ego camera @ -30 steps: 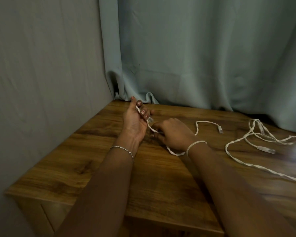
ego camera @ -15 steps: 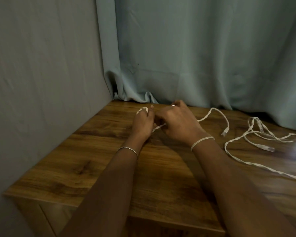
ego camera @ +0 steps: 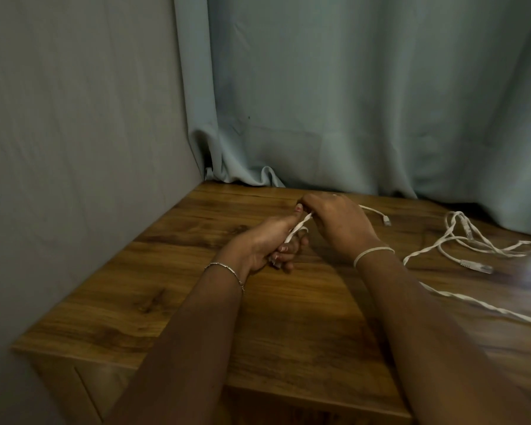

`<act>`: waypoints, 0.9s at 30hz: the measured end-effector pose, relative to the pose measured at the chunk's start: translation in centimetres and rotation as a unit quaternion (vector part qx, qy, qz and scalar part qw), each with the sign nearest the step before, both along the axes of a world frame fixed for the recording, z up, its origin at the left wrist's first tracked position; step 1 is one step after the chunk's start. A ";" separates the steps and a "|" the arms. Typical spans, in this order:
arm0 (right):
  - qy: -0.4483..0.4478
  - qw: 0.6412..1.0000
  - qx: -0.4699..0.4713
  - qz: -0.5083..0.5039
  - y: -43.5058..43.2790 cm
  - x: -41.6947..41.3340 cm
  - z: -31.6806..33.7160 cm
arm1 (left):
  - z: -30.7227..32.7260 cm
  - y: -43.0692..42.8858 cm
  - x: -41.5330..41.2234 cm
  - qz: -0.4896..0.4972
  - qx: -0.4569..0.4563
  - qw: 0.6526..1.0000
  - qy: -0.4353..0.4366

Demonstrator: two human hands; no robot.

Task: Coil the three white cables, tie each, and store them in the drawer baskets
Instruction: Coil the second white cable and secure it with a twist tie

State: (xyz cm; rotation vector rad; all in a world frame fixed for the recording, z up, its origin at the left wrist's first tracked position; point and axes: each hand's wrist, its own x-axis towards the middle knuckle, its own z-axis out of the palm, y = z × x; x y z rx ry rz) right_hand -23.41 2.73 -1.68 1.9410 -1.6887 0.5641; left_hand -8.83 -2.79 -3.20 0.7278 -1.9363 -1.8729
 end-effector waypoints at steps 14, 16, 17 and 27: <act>-0.160 0.983 0.021 -0.083 -1.0 -0.5 -1.4 | 0.8 -0.4 1.2 -0.081 0.178 0.948 0.250; -0.196 0.977 0.030 -0.078 -1.0 -0.5 -1.5 | 0.8 -0.5 1.2 -0.060 0.182 0.944 0.270; -0.232 0.970 0.032 -0.067 -1.1 -0.5 -1.6 | 0.7 -0.5 1.2 -0.047 0.187 0.941 0.279; -0.355 0.932 0.076 -0.008 -1.3 -0.3 -1.5 | 0.7 -1.0 1.3 0.062 0.255 0.899 0.350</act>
